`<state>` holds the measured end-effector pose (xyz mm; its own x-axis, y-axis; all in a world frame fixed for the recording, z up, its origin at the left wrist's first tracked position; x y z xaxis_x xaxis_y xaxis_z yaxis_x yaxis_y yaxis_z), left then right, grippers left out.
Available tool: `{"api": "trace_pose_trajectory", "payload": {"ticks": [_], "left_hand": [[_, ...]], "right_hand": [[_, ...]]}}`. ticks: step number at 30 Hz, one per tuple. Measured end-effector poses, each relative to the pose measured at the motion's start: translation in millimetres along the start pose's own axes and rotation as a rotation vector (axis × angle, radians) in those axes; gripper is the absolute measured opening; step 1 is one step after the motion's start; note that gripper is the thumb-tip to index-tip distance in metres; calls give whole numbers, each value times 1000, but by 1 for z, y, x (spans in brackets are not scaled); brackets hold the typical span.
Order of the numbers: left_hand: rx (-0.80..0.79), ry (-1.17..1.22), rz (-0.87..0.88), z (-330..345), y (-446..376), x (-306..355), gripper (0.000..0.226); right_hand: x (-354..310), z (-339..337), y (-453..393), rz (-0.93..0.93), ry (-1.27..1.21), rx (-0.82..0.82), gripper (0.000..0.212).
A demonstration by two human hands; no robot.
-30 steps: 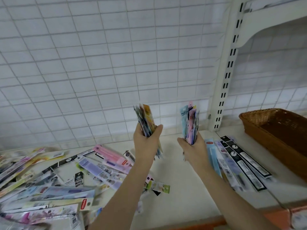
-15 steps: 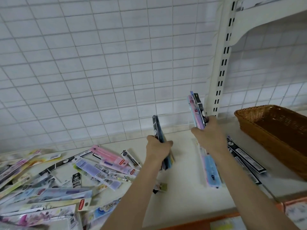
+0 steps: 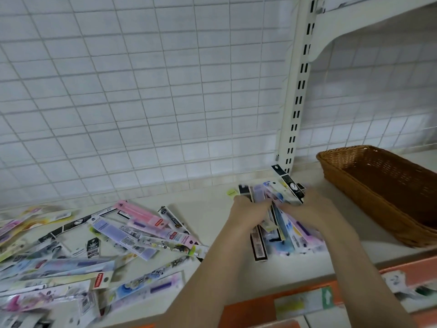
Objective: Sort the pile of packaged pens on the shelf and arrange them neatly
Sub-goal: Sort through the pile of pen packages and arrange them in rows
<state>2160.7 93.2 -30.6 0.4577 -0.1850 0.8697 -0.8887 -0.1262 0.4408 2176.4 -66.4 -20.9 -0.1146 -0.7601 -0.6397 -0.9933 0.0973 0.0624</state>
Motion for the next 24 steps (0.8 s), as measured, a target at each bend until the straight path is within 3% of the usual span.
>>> {"api": "trace_pose_trajectory", "payload": {"ticks": [3, 9, 15, 17, 21, 24], "left_hand": [[28, -53, 40, -8, 3, 0, 12], [173, -367, 140, -34, 3, -7, 4], [263, -521, 154, -51, 0, -12, 7], [259, -490, 140, -54, -3, -14, 19], [238, -588, 137, -46, -5, -17, 49], [254, -624, 136, -44, -11, -19, 35]], "right_hand": [[-6, 3, 1, -42, 53, 12, 69], [-28, 8, 10, -73, 73, 77, 70], [-37, 16, 12, -120, 100, 74, 74], [-38, 19, 13, -125, 148, 43, 74], [-43, 24, 14, -193, 292, 31, 52], [-50, 28, 18, -238, 386, 33, 36]]}}
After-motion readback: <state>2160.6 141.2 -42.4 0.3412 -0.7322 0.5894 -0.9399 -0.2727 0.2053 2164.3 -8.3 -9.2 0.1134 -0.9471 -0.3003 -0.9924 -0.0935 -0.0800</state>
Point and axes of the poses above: each hand's wrist, its own y-axis away from the middle knuckle, its own z-axis out of the palm, x = y × z, the point moved 6 cm from there along -y, towards the middle knuckle, and after that the axes turned 6 degrees about -z, right-handed, at the moved point
